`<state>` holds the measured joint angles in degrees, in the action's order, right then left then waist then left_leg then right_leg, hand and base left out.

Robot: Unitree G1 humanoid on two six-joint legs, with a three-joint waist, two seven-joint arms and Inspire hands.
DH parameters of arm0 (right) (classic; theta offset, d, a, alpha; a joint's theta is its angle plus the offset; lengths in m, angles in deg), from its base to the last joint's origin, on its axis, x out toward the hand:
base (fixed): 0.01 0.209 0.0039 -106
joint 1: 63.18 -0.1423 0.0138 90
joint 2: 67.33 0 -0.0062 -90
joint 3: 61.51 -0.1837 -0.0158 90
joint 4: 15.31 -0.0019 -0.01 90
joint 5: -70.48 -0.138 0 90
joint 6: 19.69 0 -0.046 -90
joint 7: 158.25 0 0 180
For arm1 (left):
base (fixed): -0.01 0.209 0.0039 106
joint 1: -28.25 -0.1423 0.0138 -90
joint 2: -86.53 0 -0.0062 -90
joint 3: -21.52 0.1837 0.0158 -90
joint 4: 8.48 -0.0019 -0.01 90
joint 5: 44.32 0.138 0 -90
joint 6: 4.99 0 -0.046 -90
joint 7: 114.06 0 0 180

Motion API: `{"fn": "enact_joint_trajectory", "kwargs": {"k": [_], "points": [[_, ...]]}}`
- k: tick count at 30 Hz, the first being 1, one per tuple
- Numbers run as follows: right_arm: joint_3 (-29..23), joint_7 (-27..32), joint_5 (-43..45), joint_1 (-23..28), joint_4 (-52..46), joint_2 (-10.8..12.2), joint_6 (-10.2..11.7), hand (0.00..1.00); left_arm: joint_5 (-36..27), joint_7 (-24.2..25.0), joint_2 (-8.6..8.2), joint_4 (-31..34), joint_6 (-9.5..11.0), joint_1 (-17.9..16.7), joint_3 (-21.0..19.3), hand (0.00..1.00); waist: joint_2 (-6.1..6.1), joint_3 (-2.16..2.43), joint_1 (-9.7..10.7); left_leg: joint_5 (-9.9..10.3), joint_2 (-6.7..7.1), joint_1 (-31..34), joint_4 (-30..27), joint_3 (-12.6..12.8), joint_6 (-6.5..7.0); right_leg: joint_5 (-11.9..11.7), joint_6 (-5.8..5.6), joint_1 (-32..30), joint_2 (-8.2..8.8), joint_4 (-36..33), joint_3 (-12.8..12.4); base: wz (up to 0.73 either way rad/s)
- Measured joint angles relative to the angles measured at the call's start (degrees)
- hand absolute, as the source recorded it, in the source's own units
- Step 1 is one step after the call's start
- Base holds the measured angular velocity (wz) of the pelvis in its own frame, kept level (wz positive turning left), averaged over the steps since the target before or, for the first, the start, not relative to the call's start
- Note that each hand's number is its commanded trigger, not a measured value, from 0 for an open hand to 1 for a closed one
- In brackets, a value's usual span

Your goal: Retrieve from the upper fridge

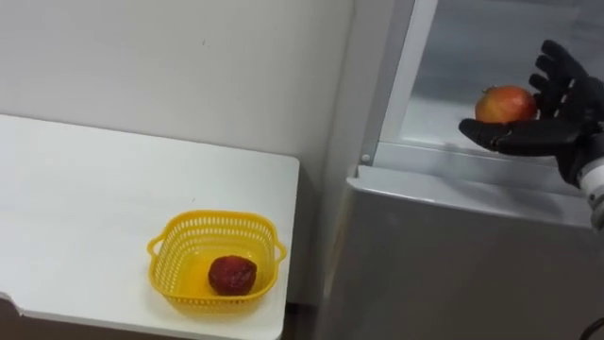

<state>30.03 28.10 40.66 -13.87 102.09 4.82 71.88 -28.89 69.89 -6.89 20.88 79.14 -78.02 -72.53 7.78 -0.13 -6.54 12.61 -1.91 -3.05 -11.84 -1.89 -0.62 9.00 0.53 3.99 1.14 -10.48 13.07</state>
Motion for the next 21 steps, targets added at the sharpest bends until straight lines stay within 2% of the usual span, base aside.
{"fn": "enact_joint_trajectory", "kwargs": {"k": [10,13,17,21], "points": [[0.09,-0.03,2.50,-0.66,3.43,0.00,0.00,0.00,-0.11,-0.05,-0.37,0.07,-0.51,-0.08,0.95,0.00,-0.66,-0.44,-0.05,-0.04,0.63,1.58,-0.95,-1.35,0.05,0.04,-0.07,-0.09,0.58,-0.09,1.35,0.07],[0.09,-0.06,4.17,-0.66,3.84,0.00,0.00,0.00,-0.08,-0.07,-0.39,0.15,-0.51,-0.15,0.77,0.00,-0.92,-0.33,-0.17,-0.11,0.65,1.91,-0.97,-1.44,-0.01,0.05,-0.06,-0.33,0.54,-0.04,1.47,0.00],[0.09,-0.34,5.72,-0.66,3.86,-0.01,0.00,0.00,-0.07,-0.07,-0.40,0.56,-0.49,-0.10,0.57,0.00,-1.40,0.06,-0.27,-0.19,0.66,1.95,-1.33,-1.46,0.03,0.05,-0.05,-0.74,0.56,-0.14,1.45,0.00],[0.09,-0.35,7.37,-0.68,4.69,-0.03,0.00,0.00,-0.06,-0.07,-0.38,0.90,-0.48,-0.12,0.33,0.00,-1.25,0.19,-0.37,-0.21,0.64,1.84,-1.34,-1.51,0.05,0.05,-0.05,-0.75,0.57,-0.14,1.44,0.00]]}}
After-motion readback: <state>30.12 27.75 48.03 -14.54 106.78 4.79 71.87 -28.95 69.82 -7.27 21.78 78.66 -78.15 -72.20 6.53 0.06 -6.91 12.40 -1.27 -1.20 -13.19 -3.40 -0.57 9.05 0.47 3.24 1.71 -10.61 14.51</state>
